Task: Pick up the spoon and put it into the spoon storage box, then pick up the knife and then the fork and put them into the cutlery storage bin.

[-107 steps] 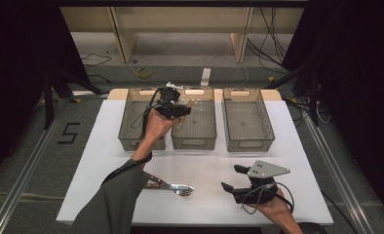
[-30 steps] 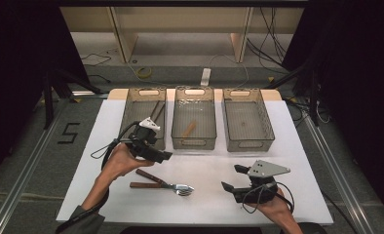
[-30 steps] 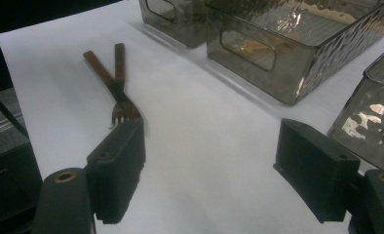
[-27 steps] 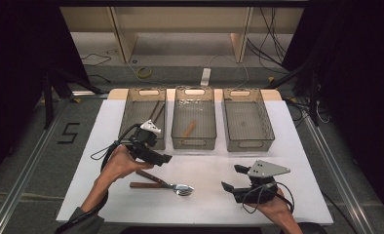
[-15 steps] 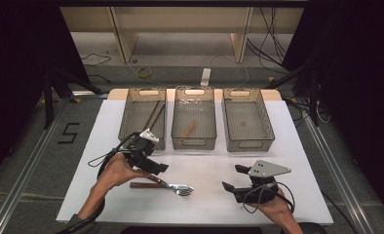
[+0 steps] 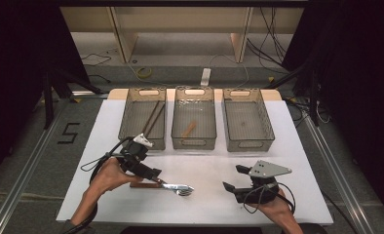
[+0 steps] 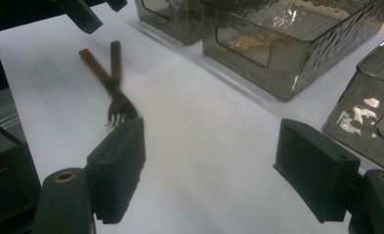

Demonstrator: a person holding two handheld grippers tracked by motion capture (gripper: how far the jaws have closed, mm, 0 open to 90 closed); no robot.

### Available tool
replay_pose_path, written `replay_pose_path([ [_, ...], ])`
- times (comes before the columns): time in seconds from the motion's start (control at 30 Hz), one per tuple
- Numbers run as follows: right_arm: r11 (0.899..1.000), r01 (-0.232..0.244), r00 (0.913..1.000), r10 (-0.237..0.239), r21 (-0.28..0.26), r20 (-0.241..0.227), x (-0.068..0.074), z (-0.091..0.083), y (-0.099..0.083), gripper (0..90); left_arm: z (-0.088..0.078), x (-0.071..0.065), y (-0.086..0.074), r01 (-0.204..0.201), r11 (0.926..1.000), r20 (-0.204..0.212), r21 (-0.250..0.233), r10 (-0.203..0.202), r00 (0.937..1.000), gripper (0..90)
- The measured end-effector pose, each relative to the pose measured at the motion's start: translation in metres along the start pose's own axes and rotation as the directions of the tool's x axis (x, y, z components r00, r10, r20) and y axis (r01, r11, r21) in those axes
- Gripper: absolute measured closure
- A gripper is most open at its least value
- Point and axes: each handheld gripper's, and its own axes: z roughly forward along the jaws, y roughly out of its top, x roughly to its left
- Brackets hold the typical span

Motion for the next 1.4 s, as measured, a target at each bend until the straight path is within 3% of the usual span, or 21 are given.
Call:
replay_pose_path([
  [0.13, 1.0, 0.005, 1.0, -0.005, -0.002, -0.001, 0.002, 0.0, 0.0, 27.3, 0.0, 0.0, -0.006, -0.015, 0.9988, 0.0, 0.047, 0.015, 0.9999, 16.3],
  [0.47, 1.0, 0.014, 0.9999, -0.014, 0.006, -0.005, 0.002, 0.001, 0.0, 27.3, -0.002, -0.001, -0.017, -0.029, 0.9957, 0.004, 0.088, 0.029, 0.9996, 17.0],
  [0.6, 1.0, 0.023, 0.9997, -0.023, 0.012, -0.008, 0.004, 0.001, 0.001, 27.3, 0.0, -0.003, -0.021, -0.055, 0.9883, 0.002, 0.142, 0.055, 0.9985, 19.6],
  [0.73, 1.0, 0.024, 0.9997, -0.024, 0.014, -0.007, 0.004, 0.002, 0.001, 27.3, 0.0, -0.005, -0.026, -0.08, 0.9846, 0.015, 0.156, 0.079, 0.9968, 24.3],
  [0.93, 1.0, 0.026, 0.9996, -0.026, 0.016, -0.009, 0.004, 0.003, 0.001, 27.3, 0.008, -0.007, -0.03, -0.136, 0.9664, 0.017, 0.218, 0.135, 0.9907, 32.9],
  [1.0, 1.0, 0.025, 0.9996, -0.025, 0.017, -0.01, 0.004, 0.003, 0.001, 27.3, 0.013, -0.006, -0.031, -0.137, 0.9625, 0.016, 0.234, 0.137, 0.9904, 34.8],
  [1.03, 1.0, 0.025, 0.9997, -0.024, 0.018, -0.01, 0.004, 0.003, 0.001, 27.3, 0.014, -0.005, -0.031, -0.152, 0.9562, 0.013, 0.25, 0.153, 0.9881, 35.6],
  [1.13, 0.999, 0.027, 0.9996, -0.027, 0.022, -0.01, 0.004, 0.004, 0.0, 27.3, 0.017, -0.005, -0.032, -0.149, 0.9543, 0.018, 0.259, 0.15, 0.9885, 39.0],
  [1.23, 0.999, 0.025, 0.9996, -0.025, 0.023, -0.011, 0.004, 0.004, 0.0, 27.3, 0.023, -0.005, -0.033, -0.16, 0.9477, 0.016, 0.276, 0.162, 0.9867, 40.8],
  [1.27, 0.999, 0.027, 0.9996, -0.027, 0.024, -0.011, 0.004, 0.004, 0.0, 27.3, 0.024, -0.004, -0.034, -0.168, 0.9425, 0.017, 0.289, 0.17, 0.9853, 41.3],
  [1.4, 0.999, 0.032, 0.9994, -0.031, 0.025, -0.012, 0.005, 0.005, 0.001, 27.3, 0.028, -0.004, -0.034, -0.162, 0.9423, 0.021, 0.293, 0.163, 0.9864, 44.3],
])
